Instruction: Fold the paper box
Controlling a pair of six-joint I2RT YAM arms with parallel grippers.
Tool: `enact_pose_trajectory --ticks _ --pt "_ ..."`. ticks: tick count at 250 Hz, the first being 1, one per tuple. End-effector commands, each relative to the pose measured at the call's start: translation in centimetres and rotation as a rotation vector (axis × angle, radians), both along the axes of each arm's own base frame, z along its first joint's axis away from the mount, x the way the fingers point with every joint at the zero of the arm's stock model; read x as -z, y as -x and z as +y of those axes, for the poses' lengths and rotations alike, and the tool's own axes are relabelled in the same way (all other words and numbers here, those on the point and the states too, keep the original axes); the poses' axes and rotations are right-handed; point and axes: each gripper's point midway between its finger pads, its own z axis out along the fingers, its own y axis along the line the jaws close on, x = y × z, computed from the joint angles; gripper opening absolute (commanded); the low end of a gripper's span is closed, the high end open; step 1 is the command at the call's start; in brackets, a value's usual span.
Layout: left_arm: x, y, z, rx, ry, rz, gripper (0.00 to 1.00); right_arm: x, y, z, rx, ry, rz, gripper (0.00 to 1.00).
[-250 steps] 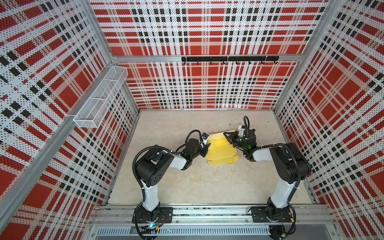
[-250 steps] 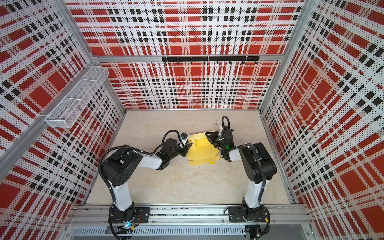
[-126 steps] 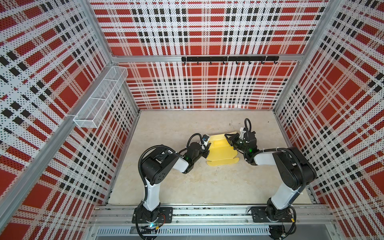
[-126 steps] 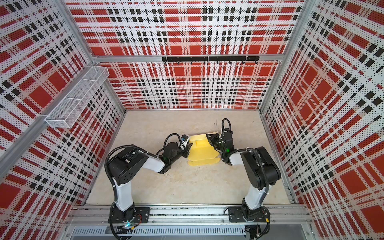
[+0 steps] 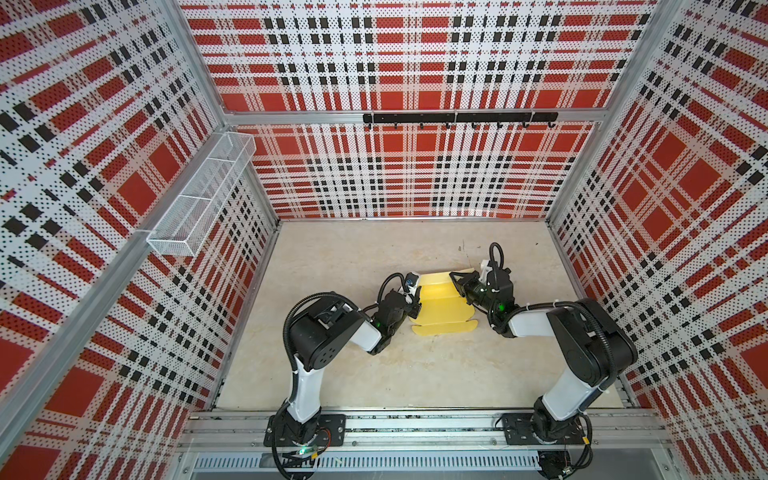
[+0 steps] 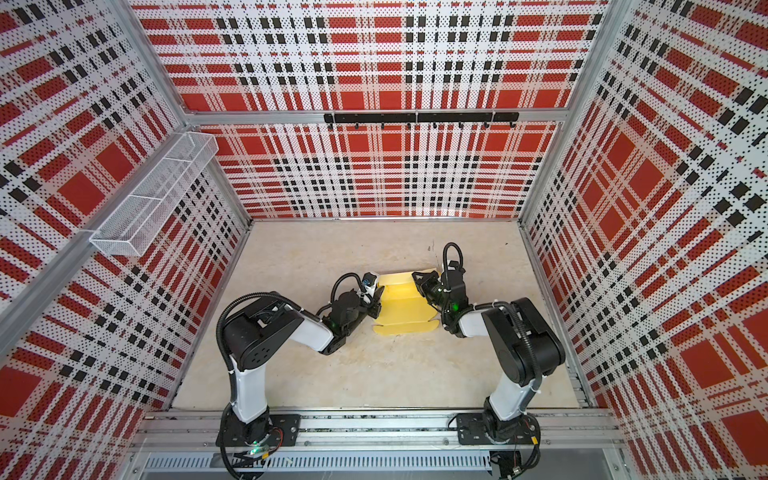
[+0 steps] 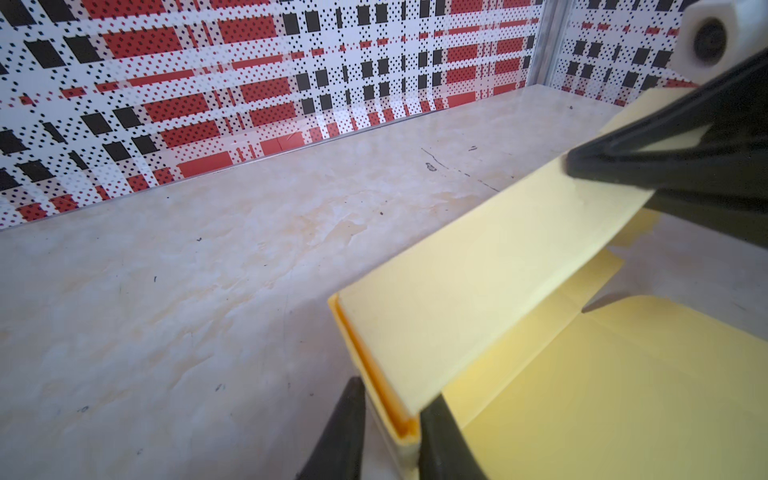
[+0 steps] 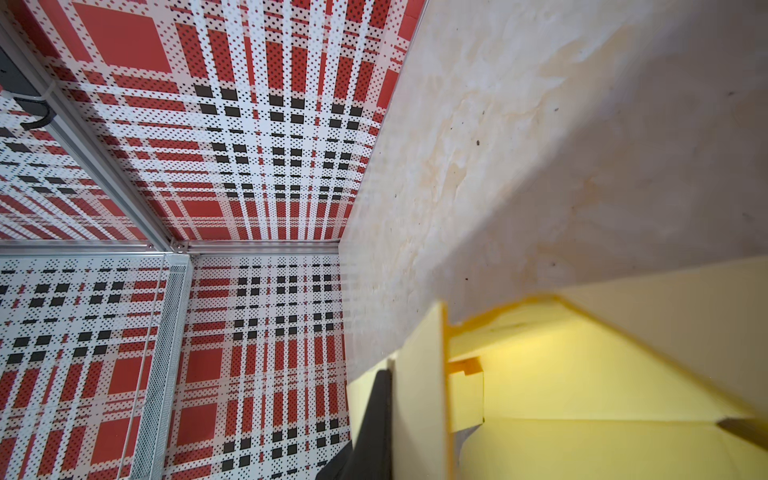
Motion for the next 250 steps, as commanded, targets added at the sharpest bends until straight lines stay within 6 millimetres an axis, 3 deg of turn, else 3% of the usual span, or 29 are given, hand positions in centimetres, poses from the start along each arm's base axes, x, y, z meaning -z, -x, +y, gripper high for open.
enact_pose_trajectory --ticks 1,35,104,136,250 --pt "-1.6 -0.2 -0.3 -0.022 0.061 -0.055 0.21 1.1 1.8 0.4 -0.025 0.039 0.033 0.00" --pt "-1.5 -0.5 0.0 -0.048 0.067 -0.052 0.15 1.2 2.5 0.1 -0.017 0.049 0.036 0.00" --pt "-1.6 -0.5 0.0 -0.045 0.063 -0.054 0.17 1.1 3.0 -0.1 -0.011 0.053 0.032 0.00" --pt "-1.6 -0.4 -0.2 -0.032 0.058 -0.055 0.00 1.2 3.2 0.0 -0.010 0.056 0.034 0.00" --pt "-1.6 -0.3 -0.4 -0.031 0.056 -0.057 0.03 1.2 3.6 0.3 -0.015 0.063 0.030 0.00"
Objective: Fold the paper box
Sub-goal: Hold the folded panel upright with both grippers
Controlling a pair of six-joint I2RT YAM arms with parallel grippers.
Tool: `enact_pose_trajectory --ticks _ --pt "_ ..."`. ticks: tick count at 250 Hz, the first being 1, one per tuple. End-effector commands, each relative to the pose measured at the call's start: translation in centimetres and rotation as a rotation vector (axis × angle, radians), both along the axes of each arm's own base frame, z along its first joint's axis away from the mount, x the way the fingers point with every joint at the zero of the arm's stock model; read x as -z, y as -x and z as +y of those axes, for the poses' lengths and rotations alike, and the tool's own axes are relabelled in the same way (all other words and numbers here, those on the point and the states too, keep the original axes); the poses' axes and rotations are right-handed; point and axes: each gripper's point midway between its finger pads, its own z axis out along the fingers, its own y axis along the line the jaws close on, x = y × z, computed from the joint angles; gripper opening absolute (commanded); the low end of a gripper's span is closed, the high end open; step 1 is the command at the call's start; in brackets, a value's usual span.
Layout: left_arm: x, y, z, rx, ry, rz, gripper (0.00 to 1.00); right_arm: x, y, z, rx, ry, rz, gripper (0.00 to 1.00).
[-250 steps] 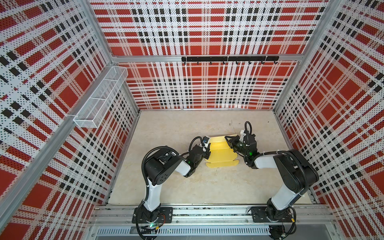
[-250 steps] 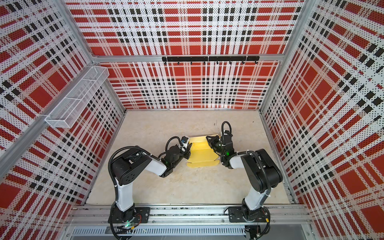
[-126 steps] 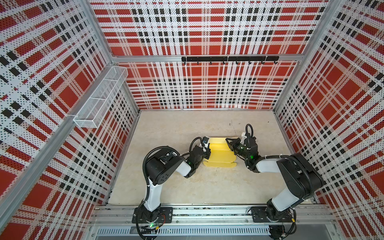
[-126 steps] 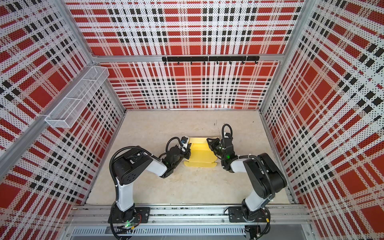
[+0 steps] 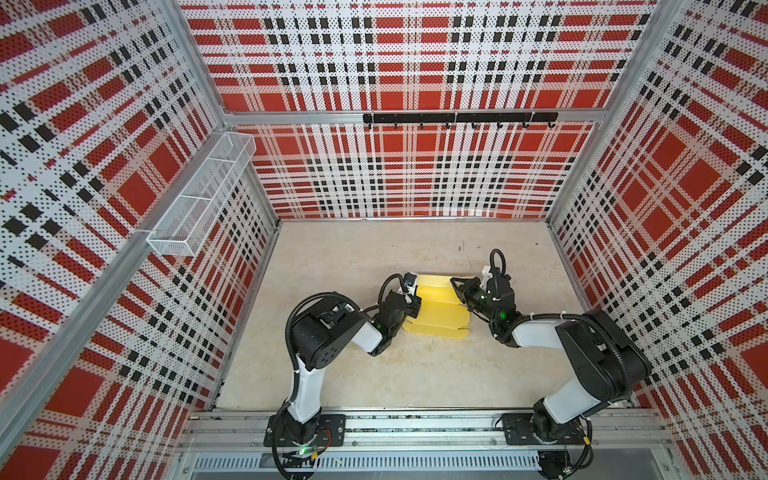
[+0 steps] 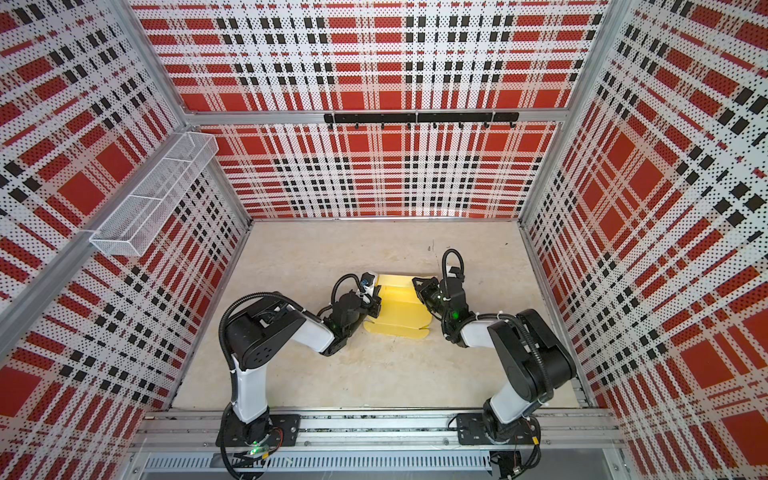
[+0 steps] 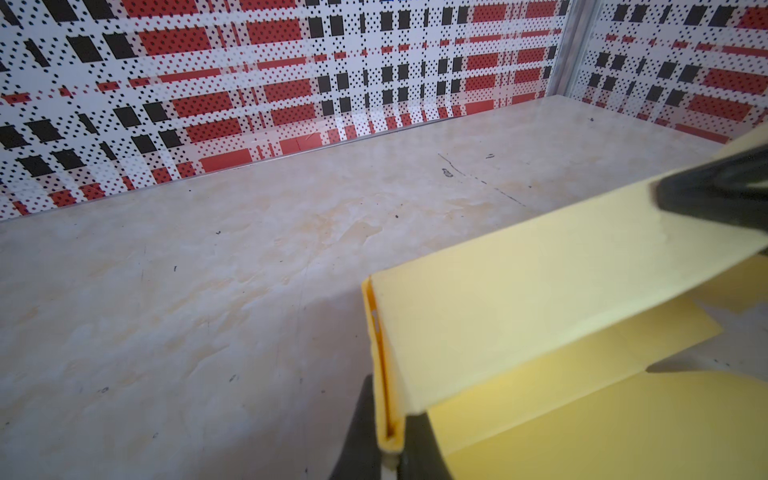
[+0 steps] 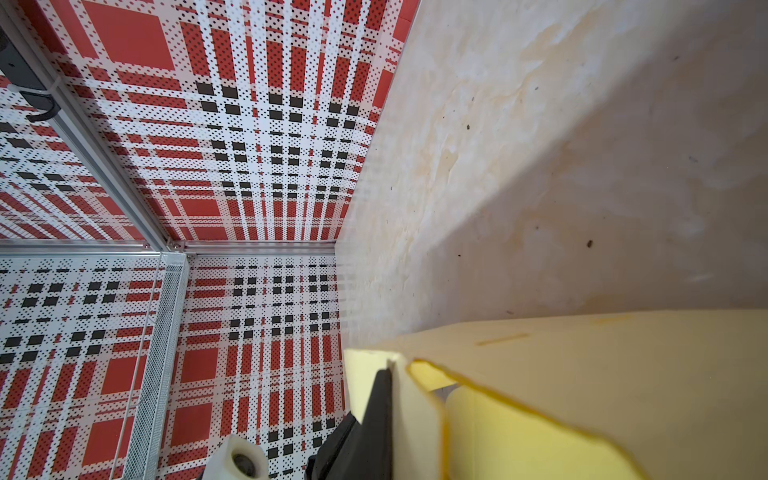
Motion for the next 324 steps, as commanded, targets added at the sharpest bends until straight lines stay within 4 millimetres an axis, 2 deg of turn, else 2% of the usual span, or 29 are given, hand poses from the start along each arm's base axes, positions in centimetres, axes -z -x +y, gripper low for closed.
enact_pose_trajectory --ticks 1,9,57,72,97,106,128,204,219,239,294,324 --pt "-1.6 -0.1 -0.8 0.013 0.041 -0.053 0.03 1.4 1.3 0.3 -0.037 0.044 0.028 0.00" --pt "-1.6 -0.1 -0.9 0.014 0.039 -0.055 0.00 1.5 1.3 0.3 -0.039 0.044 0.028 0.00" --pt "-1.6 0.1 -0.8 0.002 0.029 -0.063 0.00 2.4 1.3 0.4 -0.048 0.050 0.046 0.00" --pt "-1.6 0.1 -0.7 -0.004 0.030 -0.063 0.11 2.4 1.2 0.4 -0.043 0.043 0.045 0.00" --pt "-1.5 0.1 -0.6 0.004 0.038 -0.052 0.14 2.2 1.0 0.5 -0.041 0.037 0.035 0.00" --pt "-1.4 0.2 -0.6 0.007 0.042 -0.049 0.13 2.2 1.0 0.5 -0.040 0.038 0.035 0.00" --pt "-1.3 0.3 -0.8 0.011 0.038 -0.048 0.00 2.3 1.0 0.4 -0.039 0.040 0.035 0.00" --pt "-1.3 0.3 -0.9 0.009 0.038 -0.050 0.00 1.7 1.1 0.3 -0.034 0.050 0.030 0.00" --pt "-1.2 0.3 -0.8 0.006 0.046 -0.042 0.09 1.7 1.1 0.2 -0.031 0.057 0.030 0.00" --pt "-0.8 0.2 -0.7 0.008 0.054 -0.021 0.16 1.7 1.1 0.1 -0.029 0.061 0.032 0.00" --pt "0.3 0.0 -0.7 0.000 0.042 0.008 0.11 1.8 1.4 0.0 -0.030 0.063 0.037 0.00" --pt "0.6 -0.1 -0.7 -0.001 0.034 0.016 0.13 1.5 1.2 0.0 -0.029 0.062 0.031 0.00"
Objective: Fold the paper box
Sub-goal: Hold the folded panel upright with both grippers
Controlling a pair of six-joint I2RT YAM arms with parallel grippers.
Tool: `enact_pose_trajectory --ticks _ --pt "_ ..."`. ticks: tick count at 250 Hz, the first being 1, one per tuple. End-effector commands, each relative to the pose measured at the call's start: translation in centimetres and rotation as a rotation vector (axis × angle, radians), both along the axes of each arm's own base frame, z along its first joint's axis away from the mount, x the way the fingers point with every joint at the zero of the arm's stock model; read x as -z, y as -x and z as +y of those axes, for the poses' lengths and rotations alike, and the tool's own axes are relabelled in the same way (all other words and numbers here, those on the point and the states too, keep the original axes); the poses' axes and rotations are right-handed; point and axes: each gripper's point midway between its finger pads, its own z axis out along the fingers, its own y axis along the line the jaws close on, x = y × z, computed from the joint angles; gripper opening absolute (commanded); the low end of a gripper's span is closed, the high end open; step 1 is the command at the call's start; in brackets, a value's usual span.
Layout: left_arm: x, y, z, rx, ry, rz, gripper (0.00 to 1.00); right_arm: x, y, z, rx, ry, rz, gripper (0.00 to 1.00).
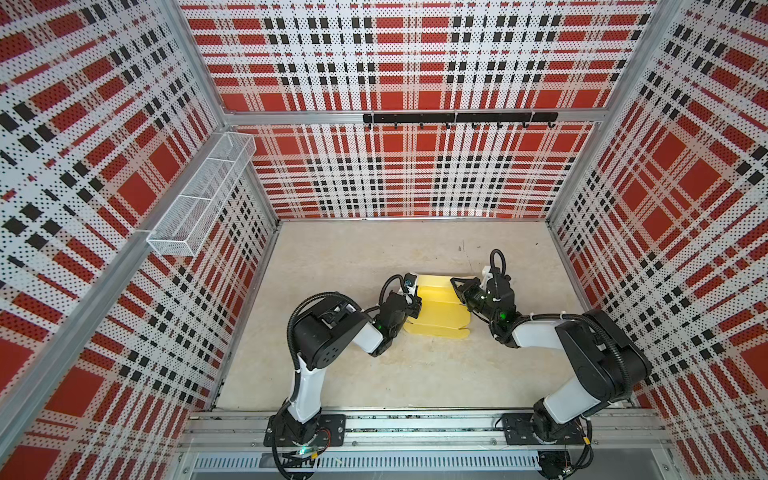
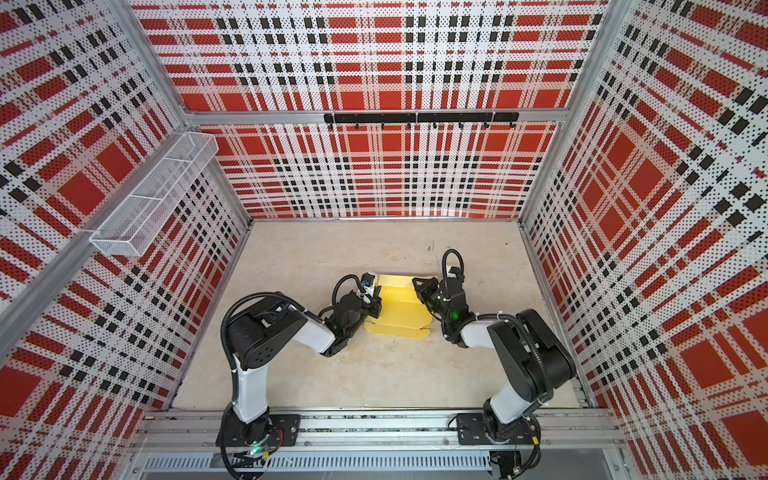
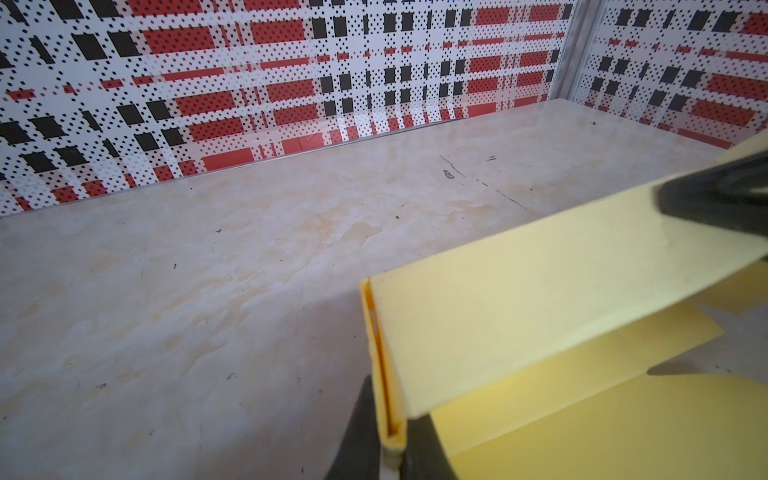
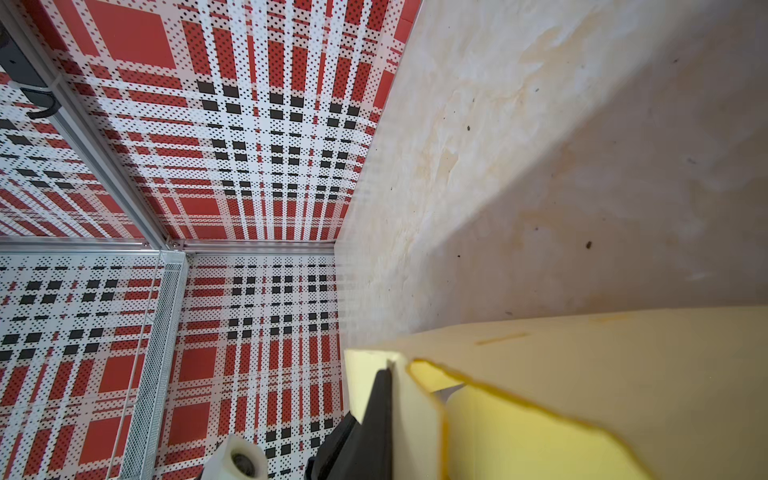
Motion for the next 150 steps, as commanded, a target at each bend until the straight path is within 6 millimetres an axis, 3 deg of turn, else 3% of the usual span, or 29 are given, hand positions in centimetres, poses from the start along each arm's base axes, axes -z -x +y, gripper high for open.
enact_pose_trajectory --ticks 1,23,118,150 --pt "0.41 -0.07 -0.66 0.015 0.014 0.010 0.14 1.51 1.18 0.05 -0.029 0.056 0.038 0.00" --pt "0.52 -0.17 -0.68 0.012 0.012 0.013 0.18 1.49 1.13 -0.07 -0.021 0.055 0.038 0.00" --pt "1.13 -0.44 -0.72 0.003 0.001 0.027 0.17 1.66 1.10 0.00 -0.024 0.055 0.038 0.00" --pt "1.27 -0.60 -0.65 -0.007 -0.005 0.028 0.06 1.86 1.17 0.00 -0.024 0.051 0.041 0.00"
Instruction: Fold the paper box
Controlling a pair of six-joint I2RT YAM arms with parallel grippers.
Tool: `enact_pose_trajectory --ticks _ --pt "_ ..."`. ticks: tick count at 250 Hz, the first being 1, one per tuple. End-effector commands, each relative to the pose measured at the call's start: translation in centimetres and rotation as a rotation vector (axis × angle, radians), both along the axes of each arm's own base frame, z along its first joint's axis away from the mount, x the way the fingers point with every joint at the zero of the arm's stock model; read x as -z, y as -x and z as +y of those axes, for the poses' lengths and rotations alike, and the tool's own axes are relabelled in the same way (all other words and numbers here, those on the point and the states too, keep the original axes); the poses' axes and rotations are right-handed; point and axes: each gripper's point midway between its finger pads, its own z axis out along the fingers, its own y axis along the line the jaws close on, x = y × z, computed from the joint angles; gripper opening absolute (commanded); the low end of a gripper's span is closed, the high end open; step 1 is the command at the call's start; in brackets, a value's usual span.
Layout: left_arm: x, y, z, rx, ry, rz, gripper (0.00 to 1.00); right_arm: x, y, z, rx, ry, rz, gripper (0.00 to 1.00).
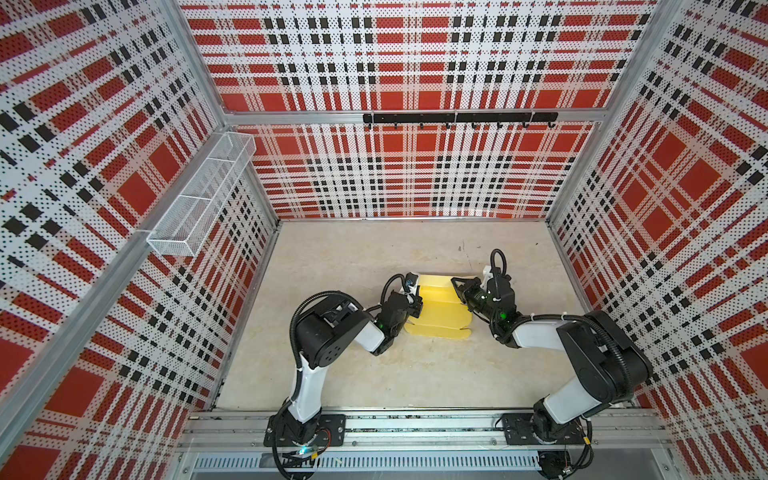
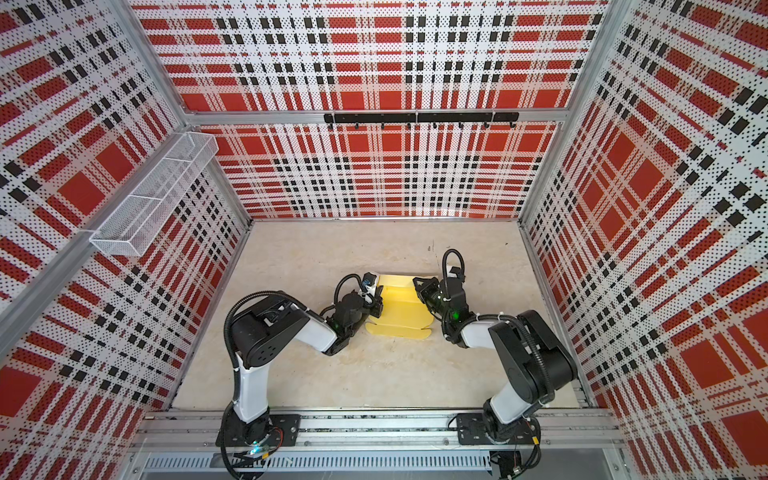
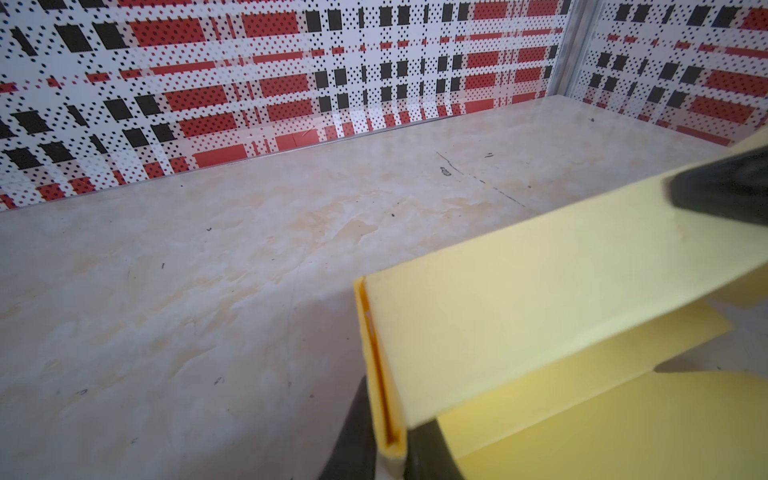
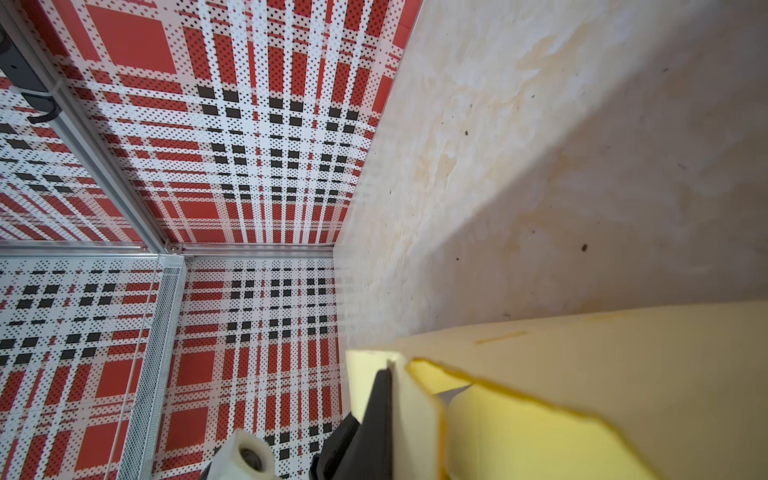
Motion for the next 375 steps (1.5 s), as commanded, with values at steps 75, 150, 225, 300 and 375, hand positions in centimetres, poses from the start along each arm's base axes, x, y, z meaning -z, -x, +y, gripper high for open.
enact_pose_trajectory --ticks 75,150,225,300,375 --pt "0.4 -0.2 -0.4 0.003 0.003 0.013 0.00 2.2 1.6 0.3 -0.043 0.041 0.049 0.00" --pt "-1.5 0.3 -0.7 0.049 0.067 -0.014 0.13 2.4 1.7 0.2 -0.041 0.045 0.051 0.00" --pt "-2.5 -0.2 -0.1 0.067 0.125 -0.042 0.23 2.6 1.8 0.6 -0.057 0.036 0.059 0.00" --pt "-2.2 0.4 -0.6 0.110 0.115 -0.058 0.27 2.9 3.3 1.0 -0.077 0.046 0.094 0.00" --pt "-2.2 0.8 -0.7 0.088 0.085 -0.081 0.08 3.6 3.4 1.3 -0.089 0.030 0.112 0.00"
